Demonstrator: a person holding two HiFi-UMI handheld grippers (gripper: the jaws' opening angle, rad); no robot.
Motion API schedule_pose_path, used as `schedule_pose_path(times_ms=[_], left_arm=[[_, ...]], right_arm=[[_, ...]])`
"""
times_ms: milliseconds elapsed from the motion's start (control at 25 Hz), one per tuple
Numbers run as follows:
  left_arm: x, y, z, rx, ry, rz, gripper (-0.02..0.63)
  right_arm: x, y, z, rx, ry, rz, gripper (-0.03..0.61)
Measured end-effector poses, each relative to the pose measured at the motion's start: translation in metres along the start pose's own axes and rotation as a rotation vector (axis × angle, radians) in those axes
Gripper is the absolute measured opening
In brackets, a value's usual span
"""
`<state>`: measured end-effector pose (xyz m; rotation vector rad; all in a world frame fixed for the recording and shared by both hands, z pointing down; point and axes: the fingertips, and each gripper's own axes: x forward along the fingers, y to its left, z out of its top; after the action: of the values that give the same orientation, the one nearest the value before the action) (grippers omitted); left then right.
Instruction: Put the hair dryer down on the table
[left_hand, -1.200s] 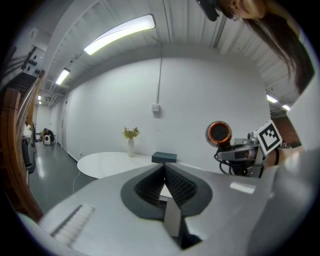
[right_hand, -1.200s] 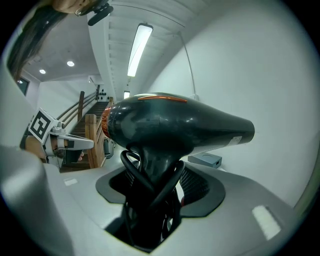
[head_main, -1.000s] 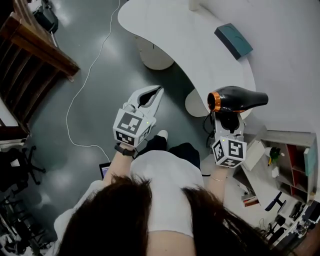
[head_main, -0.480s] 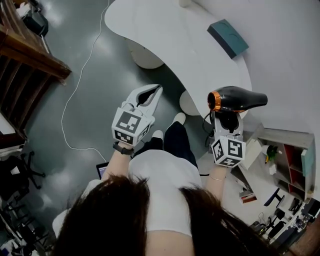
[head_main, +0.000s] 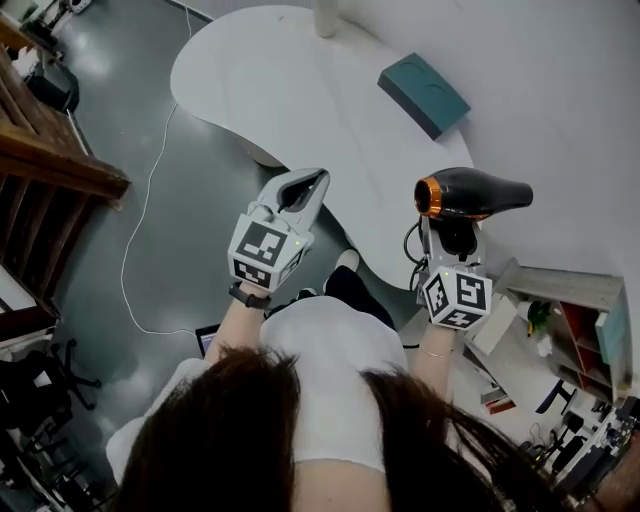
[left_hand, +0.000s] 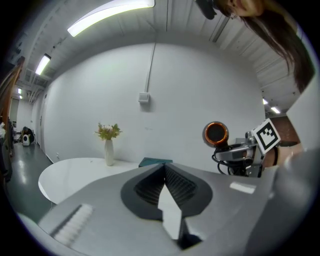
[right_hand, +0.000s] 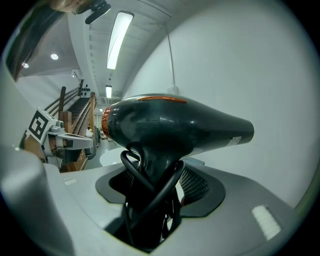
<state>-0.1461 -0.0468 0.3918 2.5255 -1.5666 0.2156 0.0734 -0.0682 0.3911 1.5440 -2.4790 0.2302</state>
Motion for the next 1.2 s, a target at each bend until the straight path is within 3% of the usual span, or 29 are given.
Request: schedule_pose_path(times_ms=[480,720,1200], left_arm=[[0.106,-0.016,0.033,0.047,-0.002,-0.056,0.059],[0.137,-0.023,0.037,0.057,0.007,-0.086,0.058],[0.194,-0.043,0.047,0.070,0.011,-0.226,0.058]], right_arm=[[0.037,-0.085,0.015,0.039,-0.004,-0.045,0.259],[0.048,-0.103,0.012,0.042,0.013,-0.047,0.259],[0.050,-0.121,0.015,0.061,0.019,-0.123,0.259]])
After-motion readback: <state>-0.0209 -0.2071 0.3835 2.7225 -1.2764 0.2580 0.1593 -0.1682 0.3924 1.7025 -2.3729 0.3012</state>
